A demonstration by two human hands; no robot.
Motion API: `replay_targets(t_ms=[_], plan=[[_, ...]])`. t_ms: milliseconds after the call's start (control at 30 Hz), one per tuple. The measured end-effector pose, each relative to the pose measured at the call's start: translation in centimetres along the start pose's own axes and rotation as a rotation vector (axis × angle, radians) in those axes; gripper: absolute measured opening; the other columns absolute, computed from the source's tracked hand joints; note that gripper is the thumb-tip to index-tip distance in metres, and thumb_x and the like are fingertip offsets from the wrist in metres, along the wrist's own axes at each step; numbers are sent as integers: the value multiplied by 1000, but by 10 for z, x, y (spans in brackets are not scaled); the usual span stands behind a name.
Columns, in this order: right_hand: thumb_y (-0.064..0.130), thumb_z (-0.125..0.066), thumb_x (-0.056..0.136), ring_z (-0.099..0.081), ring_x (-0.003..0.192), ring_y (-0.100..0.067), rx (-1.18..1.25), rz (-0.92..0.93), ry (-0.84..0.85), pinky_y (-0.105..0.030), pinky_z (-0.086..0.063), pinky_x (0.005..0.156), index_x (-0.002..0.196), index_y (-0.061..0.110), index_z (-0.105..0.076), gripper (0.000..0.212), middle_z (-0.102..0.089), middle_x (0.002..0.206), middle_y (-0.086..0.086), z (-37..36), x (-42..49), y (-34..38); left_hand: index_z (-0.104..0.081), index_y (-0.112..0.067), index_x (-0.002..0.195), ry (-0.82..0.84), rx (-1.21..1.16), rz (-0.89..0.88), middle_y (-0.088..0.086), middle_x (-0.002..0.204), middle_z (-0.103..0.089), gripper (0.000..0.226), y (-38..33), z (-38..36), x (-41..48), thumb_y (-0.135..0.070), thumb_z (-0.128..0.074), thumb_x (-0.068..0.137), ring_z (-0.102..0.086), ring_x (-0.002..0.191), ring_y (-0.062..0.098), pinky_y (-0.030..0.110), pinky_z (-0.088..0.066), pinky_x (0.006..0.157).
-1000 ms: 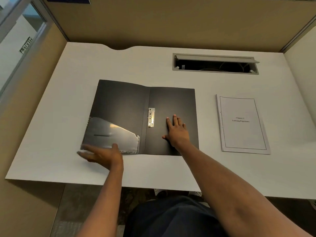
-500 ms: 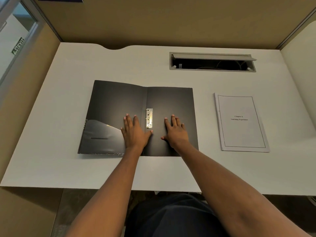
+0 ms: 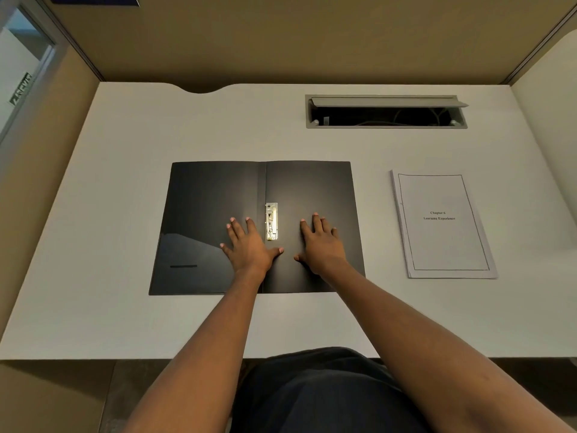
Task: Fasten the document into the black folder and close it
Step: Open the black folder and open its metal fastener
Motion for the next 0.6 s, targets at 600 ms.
replay_targets(t_ms=[600], plan=[[69,-59,86,-43,133,-27,130,-101,-167,-38,-44,107,141,8,-45,83,-46,140,-12,30,33,49,-12,-10,164,13,15,10,23,172,-1,91,-6,-2,9,-46,-60,96,3,160,42,71,-15,120]])
Point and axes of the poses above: each hand's wrist, its own x-axis towards the middle knuckle, its own z-axis out of the back of the hand, y = z × x, the point moved 5 cm from there along x, towards the middle knuckle
